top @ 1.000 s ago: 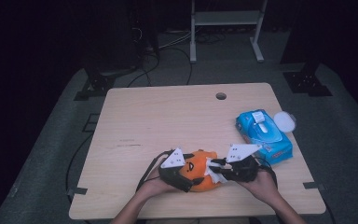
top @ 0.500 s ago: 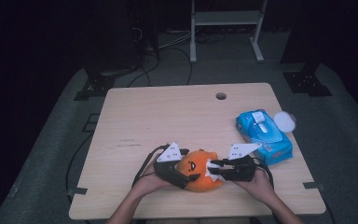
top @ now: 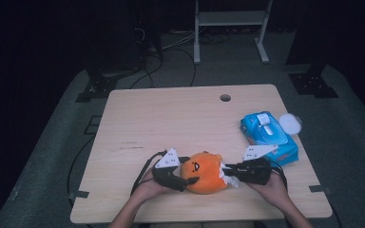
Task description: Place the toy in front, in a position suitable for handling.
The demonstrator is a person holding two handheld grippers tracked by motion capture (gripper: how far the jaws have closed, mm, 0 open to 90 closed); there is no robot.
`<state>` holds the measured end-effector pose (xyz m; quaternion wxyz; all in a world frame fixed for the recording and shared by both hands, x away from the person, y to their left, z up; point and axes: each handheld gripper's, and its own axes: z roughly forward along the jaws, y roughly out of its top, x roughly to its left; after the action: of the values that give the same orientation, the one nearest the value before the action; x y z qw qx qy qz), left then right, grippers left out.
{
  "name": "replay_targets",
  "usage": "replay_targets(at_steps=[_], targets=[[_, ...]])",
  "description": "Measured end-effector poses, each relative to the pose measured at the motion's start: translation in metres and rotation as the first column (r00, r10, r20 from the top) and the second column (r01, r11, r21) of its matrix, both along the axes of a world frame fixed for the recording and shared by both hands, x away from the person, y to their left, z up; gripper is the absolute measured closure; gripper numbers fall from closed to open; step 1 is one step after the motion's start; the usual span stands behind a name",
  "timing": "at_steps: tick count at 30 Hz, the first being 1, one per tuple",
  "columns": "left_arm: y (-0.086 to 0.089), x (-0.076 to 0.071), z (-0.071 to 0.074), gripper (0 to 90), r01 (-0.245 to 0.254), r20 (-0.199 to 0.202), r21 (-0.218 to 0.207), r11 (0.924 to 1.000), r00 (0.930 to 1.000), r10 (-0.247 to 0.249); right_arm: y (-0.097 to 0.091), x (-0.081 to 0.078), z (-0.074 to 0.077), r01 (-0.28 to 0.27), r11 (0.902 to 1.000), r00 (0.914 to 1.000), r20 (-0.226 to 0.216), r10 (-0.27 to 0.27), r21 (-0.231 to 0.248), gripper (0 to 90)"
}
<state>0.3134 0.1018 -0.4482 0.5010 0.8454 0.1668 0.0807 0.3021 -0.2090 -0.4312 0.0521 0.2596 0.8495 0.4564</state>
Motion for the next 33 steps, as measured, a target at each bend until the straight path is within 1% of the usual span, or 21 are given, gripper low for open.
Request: replay_targets(at_steps=[3, 4, 6, 8, 9, 10, 13, 17, 20, 21, 22, 23, 24, 25, 26, 27, 28, 29, 30, 32, 33], targets=[[-0.001, 0.004, -0.003, 20.7, -0.01, -0.022, -0.015, 0.9998, 0.9997, 0.009, 0.01, -0.008, 0.007, -0.022, 0.9997, 0.9994, 0.025, 0.022, 0.007, 80.6], [-0.001, 0.005, -0.003, 20.7, -0.014, -0.027, -0.021, 0.9997, 0.9995, 0.014, 0.017, -0.012, 0.01, -0.049, 0.9987, 0.9981, 0.039, 0.049, 0.015, 80.9], [-0.002, 0.006, -0.004, 20.7, -0.033, -0.037, -0.036, 0.9988, 0.9988, 0.031, 0.029, -0.016, 0.014, -0.101, 0.9945, 0.9942, 0.04, 0.1, 0.029, 81.0], [-0.002, 0.007, -0.003, 20.8, -0.035, -0.041, -0.034, 0.9988, 0.9986, 0.034, 0.04, -0.021, 0.015, -0.121, 0.9924, 0.9895, 0.077, 0.122, -0.02, 81.0], [-0.002, 0.007, -0.003, 21.2, -0.035, -0.041, -0.034, 0.9988, 0.9986, 0.034, 0.04, -0.021, 0.015, -0.121, 0.9924, 0.9895, 0.077, 0.122, -0.02, 81.0], [-0.001, 0.007, -0.003, 21.7, -0.038, -0.044, -0.036, 0.9986, 0.9984, 0.036, 0.04, -0.021, 0.014, -0.117, 0.9919, 0.9876, 0.099, 0.121, -0.049, 81.3], [0.001, 0.009, -0.003, 22.1, -0.037, -0.054, -0.042, 0.9984, 0.9979, 0.035, 0.027, -0.015, 0.012, -0.077, 0.9955, 0.9919, 0.097, 0.082, -0.055, 81.4], [0.002, 0.011, -0.005, 21.9, -0.031, -0.059, -0.051, 0.9982, 0.9978, 0.028, 0.005, -0.006, 0.004, -0.029, 0.9992, 0.9984, 0.047, 0.03, -0.026, 81.4], [0.001, 0.01, -0.005, 21.5, -0.037, -0.059, -0.05, 0.9981, 0.9977, 0.034, 0.006, -0.006, 0.005, -0.026, 0.9995, 0.9987, 0.042, 0.027, -0.018, 81.4], [0.001, 0.01, -0.005, 21.5, -0.04, -0.058, -0.051, 0.9979, 0.9976, 0.037, 0.008, -0.007, 0.006, -0.029, 0.9994, 0.9982, 0.052, 0.03, -0.02, 81.4], [0.001, 0.01, -0.006, 21.5, -0.042, -0.056, -0.056, 0.9976, 0.9977, 0.039, 0.02, -0.012, 0.014, -0.075, 0.997, 0.9957, 0.057, 0.073, 0.022, 81.5], [0.001, 0.01, -0.006, 21.5, -0.042, -0.056, -0.056, 0.9976, 0.9977, 0.039, 0.02, -0.012, 0.014, -0.075, 0.997, 0.9957, 0.057, 0.073, 0.022, 81.5], [0.001, 0.009, -0.006, 21.5, -0.043, -0.057, -0.054, 0.9976, 0.9976, 0.04, 0.024, -0.014, 0.016, -0.094, 0.9951, 0.9941, 0.058, 0.092, 0.033, 81.4], [0.001, 0.009, -0.005, 21.3, -0.043, -0.054, -0.052, 0.9977, 0.9978, 0.04, 0.038, -0.021, 0.022, -0.161, 0.9844, 0.9856, 0.063, 0.157, 0.071, 81.4], [0.001, 0.009, -0.005, 21.3, -0.041, -0.052, -0.051, 0.9978, 0.9979, 0.039, 0.044, -0.026, 0.024, -0.199, 0.9751, 0.9788, 0.068, 0.193, 0.097, 81.4], [0.001, 0.009, -0.005, 21.3, -0.041, -0.052, -0.051, 0.9978, 0.9979, 0.039, 0.044, -0.026, 0.024, -0.199, 0.9751, 0.9788, 0.068, 0.193, 0.097, 81.4], [0.001, 0.009, -0.006, 21.2, -0.04, -0.051, -0.051, 0.9979, 0.998, 0.037, 0.052, -0.034, 0.03, -0.248, 0.9635, 0.9665, 0.095, 0.239, 0.101, 81.4], [0.002, 0.009, -0.006, 21.2, -0.039, -0.05, -0.052, 0.9979, 0.9981, 0.036, 0.052, -0.034, 0.03, -0.248, 0.9635, 0.9665, 0.095, 0.239, 0.101, 81.4], [0.002, 0.009, -0.006, 21.2, -0.038, -0.051, -0.053, 0.9979, 0.9981, 0.035, 0.054, -0.036, 0.032, -0.261, 0.9601, 0.9624, 0.106, 0.25, 0.102, 81.4], [0.002, 0.009, -0.006, 21.1, -0.04, -0.053, -0.059, 0.9974, 0.9979, 0.037, 0.05, -0.033, 0.031, -0.24, 0.9669, 0.9666, 0.112, 0.23, 0.086, 81.3], [0.002, 0.009, -0.006, 21.0, -0.04, -0.053, -0.059, 0.9974, 0.9979, 0.037, 0.05, -0.033, 0.031, -0.24, 0.9669, 0.9666, 0.112, 0.23, 0.086, 81.3]])
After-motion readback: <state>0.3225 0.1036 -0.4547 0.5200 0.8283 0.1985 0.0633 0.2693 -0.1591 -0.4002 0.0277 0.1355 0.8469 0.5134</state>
